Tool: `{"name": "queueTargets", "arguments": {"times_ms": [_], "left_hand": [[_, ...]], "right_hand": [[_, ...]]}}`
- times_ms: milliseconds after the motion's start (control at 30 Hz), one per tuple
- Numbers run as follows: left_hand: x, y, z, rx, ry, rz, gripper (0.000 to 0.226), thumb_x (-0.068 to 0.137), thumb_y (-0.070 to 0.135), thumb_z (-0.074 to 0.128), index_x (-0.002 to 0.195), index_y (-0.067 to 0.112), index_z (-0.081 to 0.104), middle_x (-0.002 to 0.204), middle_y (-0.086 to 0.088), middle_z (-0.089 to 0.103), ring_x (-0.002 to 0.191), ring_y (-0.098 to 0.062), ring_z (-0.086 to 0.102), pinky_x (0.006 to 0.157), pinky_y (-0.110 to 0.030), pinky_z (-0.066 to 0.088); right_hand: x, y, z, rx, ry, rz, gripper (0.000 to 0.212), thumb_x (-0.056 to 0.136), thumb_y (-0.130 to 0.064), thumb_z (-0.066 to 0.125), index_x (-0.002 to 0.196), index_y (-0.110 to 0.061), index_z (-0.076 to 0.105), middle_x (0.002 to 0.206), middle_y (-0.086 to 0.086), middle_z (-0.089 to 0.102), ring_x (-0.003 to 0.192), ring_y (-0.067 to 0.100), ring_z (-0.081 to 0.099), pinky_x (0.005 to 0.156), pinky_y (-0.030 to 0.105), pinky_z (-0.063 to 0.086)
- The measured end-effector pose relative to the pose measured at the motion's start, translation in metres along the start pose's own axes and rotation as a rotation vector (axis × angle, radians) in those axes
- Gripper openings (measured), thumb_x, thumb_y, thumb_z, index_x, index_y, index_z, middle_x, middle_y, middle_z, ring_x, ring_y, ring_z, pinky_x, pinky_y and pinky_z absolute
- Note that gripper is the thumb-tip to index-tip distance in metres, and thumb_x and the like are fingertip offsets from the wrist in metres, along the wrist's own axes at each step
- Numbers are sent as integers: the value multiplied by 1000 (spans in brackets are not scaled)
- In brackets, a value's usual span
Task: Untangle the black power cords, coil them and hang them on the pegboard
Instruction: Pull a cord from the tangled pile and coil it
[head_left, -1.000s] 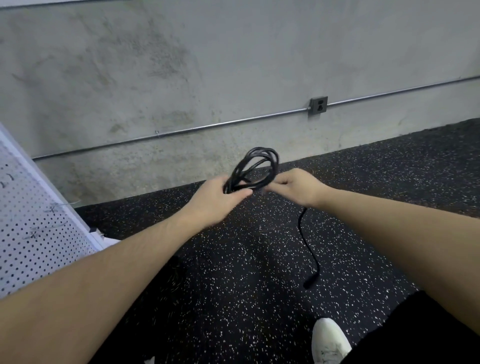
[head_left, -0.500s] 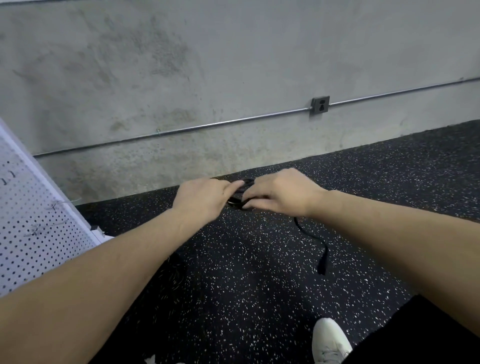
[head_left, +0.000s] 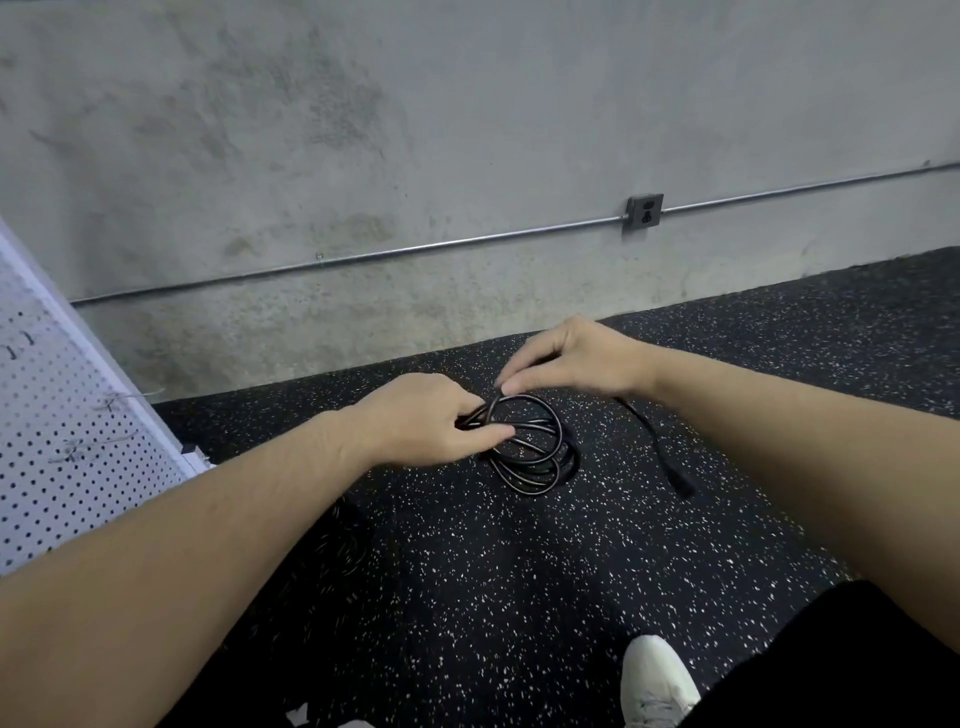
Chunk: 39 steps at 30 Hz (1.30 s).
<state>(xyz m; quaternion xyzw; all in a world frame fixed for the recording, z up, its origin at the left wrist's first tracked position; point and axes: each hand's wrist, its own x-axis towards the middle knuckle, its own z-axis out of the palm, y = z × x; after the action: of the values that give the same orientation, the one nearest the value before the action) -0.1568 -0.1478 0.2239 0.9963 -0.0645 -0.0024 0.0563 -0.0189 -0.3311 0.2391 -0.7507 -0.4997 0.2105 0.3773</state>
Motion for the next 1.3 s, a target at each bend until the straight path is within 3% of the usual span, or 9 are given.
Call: {"name": "queueTargets", "arguments": {"times_ms": [100, 200, 333, 433, 733, 900, 1033, 1167, 1300], "left_hand": [[0, -6, 2, -220, 74, -13, 56, 96, 64, 40, 74, 20, 66, 62, 2, 62, 56, -18, 54, 59, -36, 42], [-3, -4, 3, -645, 175, -64, 44, 99, 57, 42, 94, 24, 71, 80, -3, 72, 70, -19, 63, 69, -39, 50], [-1, -1, 2, -863, 328, -175, 21, 112, 33, 36, 123, 23, 50, 87, -3, 68, 72, -7, 59, 67, -26, 49], [5, -6, 5, -784, 361, -326, 36, 112, 40, 30, 145, 33, 43, 85, -1, 63, 73, -11, 57, 68, -35, 48], [9, -7, 8, 103, 305, -429, 38, 111, 40, 19, 119, 25, 53, 71, 6, 59, 66, -22, 59, 64, -35, 41], [15, 11, 11, 364, 216, -295, 33, 111, 39, 22, 116, 26, 52, 89, 2, 66, 76, -27, 59, 65, -33, 40], [15, 12, 6, 334, 170, -178, 45, 106, 41, 21, 105, 26, 63, 101, 1, 72, 96, -26, 67, 74, -35, 46], [6, 4, 3, 66, 118, -77, 76, 83, 65, 3, 94, 28, 69, 92, 2, 74, 89, -20, 67, 80, -37, 49], [2, 5, 9, -157, 65, -72, 63, 79, 85, 46, 76, 25, 64, 62, 8, 60, 59, -7, 54, 60, -27, 39]], "right_hand": [[5, 2, -2, 137, -4, 79, 18, 92, -40, 70, 108, -35, 76, 111, 10, 76, 102, 37, 71, 95, 46, 57], [0, 18, 1, 293, 64, 110, 22, 95, -36, 62, 110, -26, 74, 104, 5, 77, 96, 31, 73, 92, 41, 58], [-10, 34, 10, 30, 16, 214, 37, 103, -43, 50, 77, -20, 63, 57, -11, 54, 54, 10, 45, 56, 22, 40], [-8, 27, 25, -165, -58, 163, 33, 105, -50, 43, 117, -34, 68, 74, -6, 61, 61, 12, 52, 64, 20, 44], [-4, 0, 33, -449, -182, 61, 22, 106, -28, 52, 113, -11, 64, 85, -6, 65, 63, 0, 51, 59, 11, 40], [-3, -11, 32, -595, -119, -33, 20, 97, -36, 65, 111, -26, 74, 82, -15, 66, 60, -6, 52, 59, 13, 39], [-3, -10, 20, -478, 165, 29, 27, 74, -55, 82, 97, -42, 76, 92, -21, 74, 84, -1, 65, 81, 28, 54], [-10, -3, 11, -64, 133, -32, 28, 73, -29, 89, 99, -29, 80, 93, -6, 77, 84, 2, 66, 85, 22, 50], [-11, 0, 9, 101, 68, 9, 15, 80, -18, 84, 95, -17, 82, 92, -4, 79, 85, 5, 71, 84, 14, 53]]}}
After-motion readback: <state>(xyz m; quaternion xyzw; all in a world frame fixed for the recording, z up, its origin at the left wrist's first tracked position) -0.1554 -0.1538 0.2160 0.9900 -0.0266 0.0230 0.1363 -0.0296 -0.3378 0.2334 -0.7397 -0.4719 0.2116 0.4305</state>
